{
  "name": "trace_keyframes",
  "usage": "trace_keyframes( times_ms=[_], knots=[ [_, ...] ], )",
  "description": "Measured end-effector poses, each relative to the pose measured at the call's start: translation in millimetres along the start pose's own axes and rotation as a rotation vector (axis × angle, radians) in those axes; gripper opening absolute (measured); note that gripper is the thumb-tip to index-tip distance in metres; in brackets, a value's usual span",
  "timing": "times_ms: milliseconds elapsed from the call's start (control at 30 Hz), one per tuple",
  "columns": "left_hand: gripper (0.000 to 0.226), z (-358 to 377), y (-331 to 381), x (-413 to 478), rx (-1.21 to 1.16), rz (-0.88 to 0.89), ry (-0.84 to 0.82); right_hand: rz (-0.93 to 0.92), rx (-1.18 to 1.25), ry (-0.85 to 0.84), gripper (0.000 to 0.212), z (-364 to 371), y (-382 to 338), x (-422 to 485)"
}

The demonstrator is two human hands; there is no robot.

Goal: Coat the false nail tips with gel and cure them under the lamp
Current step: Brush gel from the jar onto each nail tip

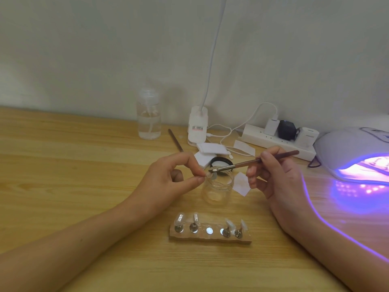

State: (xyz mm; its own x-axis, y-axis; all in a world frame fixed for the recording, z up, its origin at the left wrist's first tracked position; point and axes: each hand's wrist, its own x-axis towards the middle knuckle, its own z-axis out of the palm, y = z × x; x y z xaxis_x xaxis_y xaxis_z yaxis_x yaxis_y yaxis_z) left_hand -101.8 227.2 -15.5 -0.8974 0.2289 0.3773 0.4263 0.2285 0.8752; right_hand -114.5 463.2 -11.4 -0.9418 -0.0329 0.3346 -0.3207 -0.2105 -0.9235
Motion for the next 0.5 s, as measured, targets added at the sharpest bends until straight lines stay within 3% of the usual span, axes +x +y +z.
trace_keyframes(
  times_ms=[100, 267, 400, 500],
  knots=[
    [0.011, -0.3, 0.0, -0.6, -0.003, 0.002, -0.006, 0.016, 0.023, 0.039, 0.018, -2.7, 0.3, 1.5],
    [0.012, -0.3, 0.8, -0.6, 0.002, 0.001, -0.007, -0.006, 0.012, -0.039, 0.014, -0.5, 0.3, 0.2],
    [0.012, -0.4, 0.2, -0.5, -0.002, 0.003, -0.008, 0.014, 0.022, 0.027, 0.015, -3.8, 0.2, 1.4],
    [0.012, 0.5, 1.2, -0.8, 0.003, 0.009, -0.008, 0.003, 0.064, -0.032, 0.015, -2.5, 0.3, 1.3]
  ],
)
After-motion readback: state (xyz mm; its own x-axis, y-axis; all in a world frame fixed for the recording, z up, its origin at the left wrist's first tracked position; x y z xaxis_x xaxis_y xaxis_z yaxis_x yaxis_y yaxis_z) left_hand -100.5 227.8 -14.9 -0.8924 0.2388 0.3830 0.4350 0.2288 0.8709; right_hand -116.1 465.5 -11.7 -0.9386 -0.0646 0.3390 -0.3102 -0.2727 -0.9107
